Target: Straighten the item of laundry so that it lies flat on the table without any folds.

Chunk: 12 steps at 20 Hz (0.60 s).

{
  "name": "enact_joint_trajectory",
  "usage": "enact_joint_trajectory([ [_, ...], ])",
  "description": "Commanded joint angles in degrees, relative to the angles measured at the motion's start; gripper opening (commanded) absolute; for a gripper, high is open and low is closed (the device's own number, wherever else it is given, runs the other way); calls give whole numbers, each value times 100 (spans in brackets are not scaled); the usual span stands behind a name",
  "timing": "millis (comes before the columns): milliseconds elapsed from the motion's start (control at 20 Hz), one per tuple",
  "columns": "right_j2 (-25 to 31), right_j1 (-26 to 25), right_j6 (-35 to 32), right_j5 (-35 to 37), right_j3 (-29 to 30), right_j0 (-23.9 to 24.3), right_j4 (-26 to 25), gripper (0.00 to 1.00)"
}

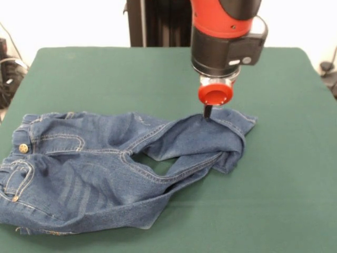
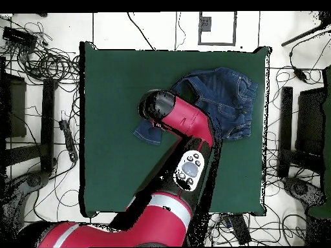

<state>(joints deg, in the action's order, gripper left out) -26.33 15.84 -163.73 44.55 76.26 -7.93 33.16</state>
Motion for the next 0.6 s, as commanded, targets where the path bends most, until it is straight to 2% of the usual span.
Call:
enact_joint_trajectory([
  [50,233,-162,-1595,372,-103,-145,158,0],
  [200,252,-177,-1505,135,-74,-134,170,0],
  [400,-16,-316,-1521,-103,-205,-230,42,0],
  [450,-93,-352,-1530,-154,-242,-259,8,100],
  [600,-100,-363,-1534,-141,-248,-275,46,100],
])
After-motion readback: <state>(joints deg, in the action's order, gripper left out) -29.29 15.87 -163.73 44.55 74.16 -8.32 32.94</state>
